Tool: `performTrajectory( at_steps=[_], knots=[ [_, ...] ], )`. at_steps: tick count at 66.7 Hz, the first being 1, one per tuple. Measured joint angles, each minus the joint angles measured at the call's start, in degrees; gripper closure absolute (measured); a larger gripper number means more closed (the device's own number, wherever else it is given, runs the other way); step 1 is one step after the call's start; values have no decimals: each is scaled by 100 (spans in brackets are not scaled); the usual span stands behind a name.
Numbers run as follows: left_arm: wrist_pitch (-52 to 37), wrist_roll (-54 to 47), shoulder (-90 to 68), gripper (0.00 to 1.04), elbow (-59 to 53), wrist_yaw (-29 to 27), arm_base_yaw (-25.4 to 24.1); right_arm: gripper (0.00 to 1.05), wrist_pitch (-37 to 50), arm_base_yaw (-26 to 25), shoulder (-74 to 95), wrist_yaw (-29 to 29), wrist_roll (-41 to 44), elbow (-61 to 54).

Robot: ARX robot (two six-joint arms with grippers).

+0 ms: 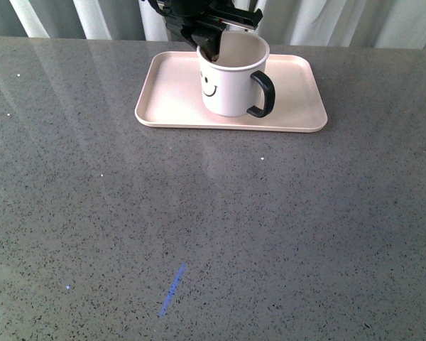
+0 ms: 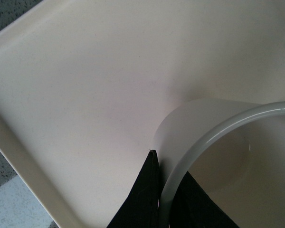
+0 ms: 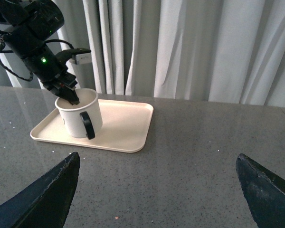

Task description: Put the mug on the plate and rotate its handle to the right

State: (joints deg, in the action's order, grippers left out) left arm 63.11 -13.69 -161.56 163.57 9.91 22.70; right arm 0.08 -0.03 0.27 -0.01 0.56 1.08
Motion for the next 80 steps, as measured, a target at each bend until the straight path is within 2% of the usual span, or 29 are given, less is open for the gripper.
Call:
performTrajectory(
  at_steps=[80],
  knots=[
    [-129, 9, -356, 103, 184, -74, 35, 9, 0, 0, 0, 2, 0, 0]
  ],
)
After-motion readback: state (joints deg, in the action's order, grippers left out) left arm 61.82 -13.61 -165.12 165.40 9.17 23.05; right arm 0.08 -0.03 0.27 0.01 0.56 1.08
